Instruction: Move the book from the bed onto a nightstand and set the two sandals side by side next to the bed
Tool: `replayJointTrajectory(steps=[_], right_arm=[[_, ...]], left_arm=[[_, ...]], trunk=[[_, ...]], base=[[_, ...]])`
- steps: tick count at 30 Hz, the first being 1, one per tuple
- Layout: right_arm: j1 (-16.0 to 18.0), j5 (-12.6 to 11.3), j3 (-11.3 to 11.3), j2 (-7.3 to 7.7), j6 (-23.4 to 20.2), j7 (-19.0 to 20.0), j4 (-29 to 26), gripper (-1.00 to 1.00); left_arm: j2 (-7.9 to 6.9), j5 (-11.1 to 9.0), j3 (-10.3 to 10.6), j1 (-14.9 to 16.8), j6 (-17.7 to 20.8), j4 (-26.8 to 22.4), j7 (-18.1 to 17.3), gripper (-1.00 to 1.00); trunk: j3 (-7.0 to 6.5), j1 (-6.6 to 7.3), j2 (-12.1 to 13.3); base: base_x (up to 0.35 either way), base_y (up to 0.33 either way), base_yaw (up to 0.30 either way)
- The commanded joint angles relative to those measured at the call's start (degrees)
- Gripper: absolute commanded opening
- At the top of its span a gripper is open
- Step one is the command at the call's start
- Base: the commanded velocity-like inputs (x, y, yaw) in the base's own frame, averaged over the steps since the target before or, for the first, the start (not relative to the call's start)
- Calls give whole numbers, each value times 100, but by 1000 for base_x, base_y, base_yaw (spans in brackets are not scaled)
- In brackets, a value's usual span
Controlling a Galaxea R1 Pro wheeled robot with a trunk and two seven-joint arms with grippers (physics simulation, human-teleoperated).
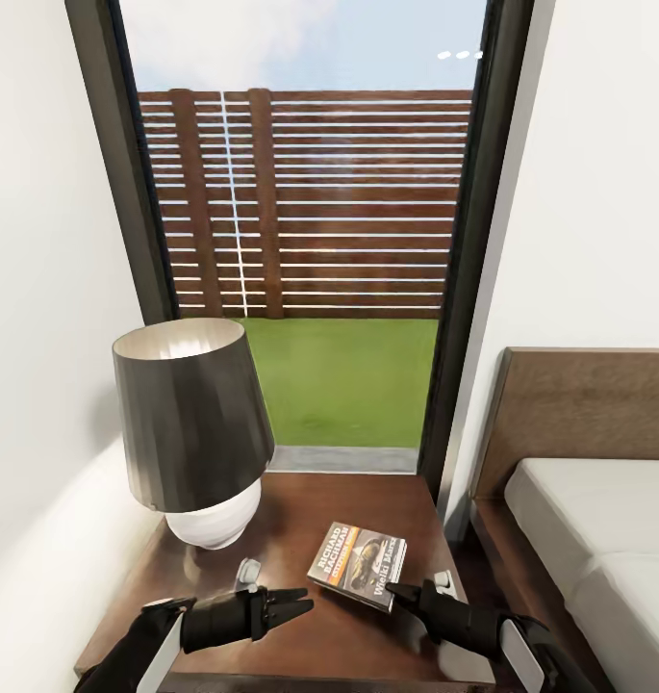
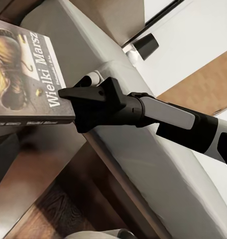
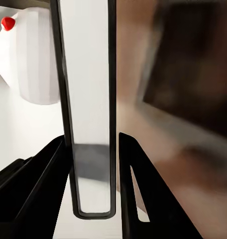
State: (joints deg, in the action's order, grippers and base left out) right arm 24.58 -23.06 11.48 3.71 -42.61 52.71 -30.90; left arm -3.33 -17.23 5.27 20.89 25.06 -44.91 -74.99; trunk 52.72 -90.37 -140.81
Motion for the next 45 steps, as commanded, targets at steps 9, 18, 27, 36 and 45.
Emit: replayJointTrajectory(steps=[9,18,27,36,45], right_arm=[[3,-6,15,-1,-28,12,5,-100],[3,-6,16,-1,-28,12,4,-100],[3,-6,17,-1,-28,12,-2,-100],[3,-6,14,-1,-28,13,-1,-100],[3,-6,15,-1,-28,12,1,-100]], left_arm=[[-9,-52,27,3,60,0,2,100],[-7,-49,27,3,60,0,2,100],[-4,-47,27,3,60,0,2,100],[-5,-48,27,3,60,0,2,100],[-5,-51,27,3,60,0,2,100]], trunk=[[60,-65,-123],[95,-108,-203],[95,-108,-203],[136,-133,-244],[136,-133,-244]], base=[[0,0,0],[0,0,0],[0,0,0],[0,0,0],[0,0,0]])
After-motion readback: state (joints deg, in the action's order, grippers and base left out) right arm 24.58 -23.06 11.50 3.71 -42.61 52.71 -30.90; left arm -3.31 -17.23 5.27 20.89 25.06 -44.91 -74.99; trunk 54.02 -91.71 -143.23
